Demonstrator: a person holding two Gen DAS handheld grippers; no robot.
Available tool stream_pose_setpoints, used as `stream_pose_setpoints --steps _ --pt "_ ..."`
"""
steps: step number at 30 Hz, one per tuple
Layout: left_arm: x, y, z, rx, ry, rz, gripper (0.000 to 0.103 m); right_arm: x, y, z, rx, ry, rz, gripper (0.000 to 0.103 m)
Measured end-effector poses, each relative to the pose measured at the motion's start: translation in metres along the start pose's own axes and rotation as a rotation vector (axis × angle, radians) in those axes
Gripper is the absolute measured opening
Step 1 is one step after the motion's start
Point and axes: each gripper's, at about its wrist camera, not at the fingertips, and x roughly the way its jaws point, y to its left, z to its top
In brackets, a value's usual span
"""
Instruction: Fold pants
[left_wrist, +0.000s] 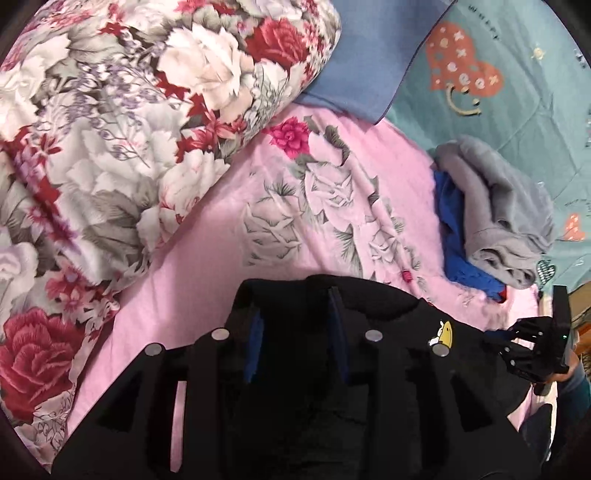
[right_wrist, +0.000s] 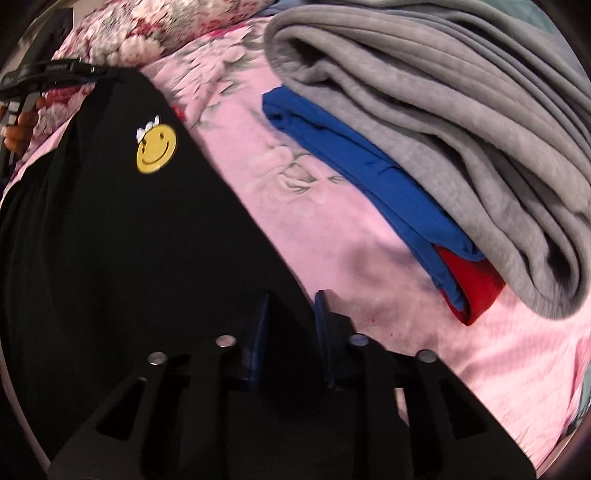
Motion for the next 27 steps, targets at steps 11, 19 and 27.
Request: stream_pose_setpoints --steps 11,19,27 --pt "-0.005 0.003 0.001 0.021 0.041 0.083 0.061 -0.032 -0.005 0.008 0.004 -0.059 -0.214 0.001" --pt "0.029 -0.001 0.011 0.069 0.130 0.056 0.076 -0.007 0.003 0.002 -0.020 -0.036 -0.180 0.048" --pt "0.046 0.002 0.011 0.032 0.220 -0.125 0.079 -0.014 -0.030 -0.018 0.074 -0.037 -0.047 0.021"
